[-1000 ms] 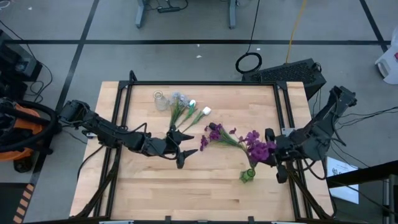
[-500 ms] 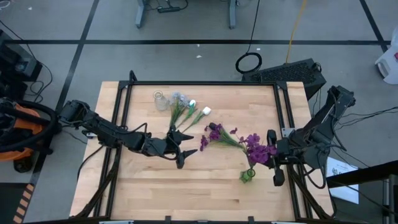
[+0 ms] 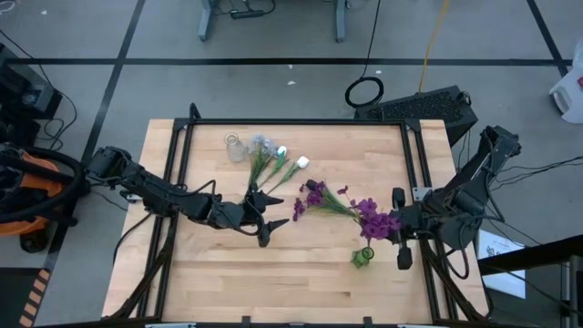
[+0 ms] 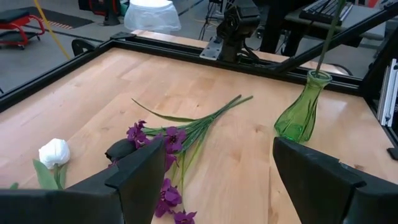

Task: Sort flowers into vase by color
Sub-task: Put the left purple flower into the green vase

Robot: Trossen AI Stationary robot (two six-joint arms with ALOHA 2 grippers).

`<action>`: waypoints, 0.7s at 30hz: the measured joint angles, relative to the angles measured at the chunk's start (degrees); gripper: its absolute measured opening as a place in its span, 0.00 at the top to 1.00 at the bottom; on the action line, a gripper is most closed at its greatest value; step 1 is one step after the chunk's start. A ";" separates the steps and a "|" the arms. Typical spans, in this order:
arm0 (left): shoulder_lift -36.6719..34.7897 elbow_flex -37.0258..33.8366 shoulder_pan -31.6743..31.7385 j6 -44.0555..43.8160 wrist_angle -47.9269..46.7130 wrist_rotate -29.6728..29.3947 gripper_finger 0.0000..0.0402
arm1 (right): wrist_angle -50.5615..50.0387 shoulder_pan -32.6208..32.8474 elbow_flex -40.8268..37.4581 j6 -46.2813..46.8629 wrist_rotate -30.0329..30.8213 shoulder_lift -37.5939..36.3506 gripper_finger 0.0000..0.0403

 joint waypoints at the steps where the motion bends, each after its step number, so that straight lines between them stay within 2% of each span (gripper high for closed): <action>1: 0.00 -0.01 0.00 0.00 -0.02 0.00 0.25 | -0.66 -0.02 0.00 0.69 -0.02 0.00 0.99; 8: 0.01 -0.01 0.00 0.11 -0.02 0.00 0.25 | -1.98 -0.02 0.02 1.58 0.67 0.43 0.99; 11: 0.00 0.00 0.00 0.57 -0.04 0.00 0.25 | -2.00 -0.02 0.02 2.33 2.70 1.88 0.99; 21: 0.00 -0.02 0.00 0.55 -0.04 0.00 0.25 | -2.00 0.13 0.02 4.83 2.64 6.19 0.99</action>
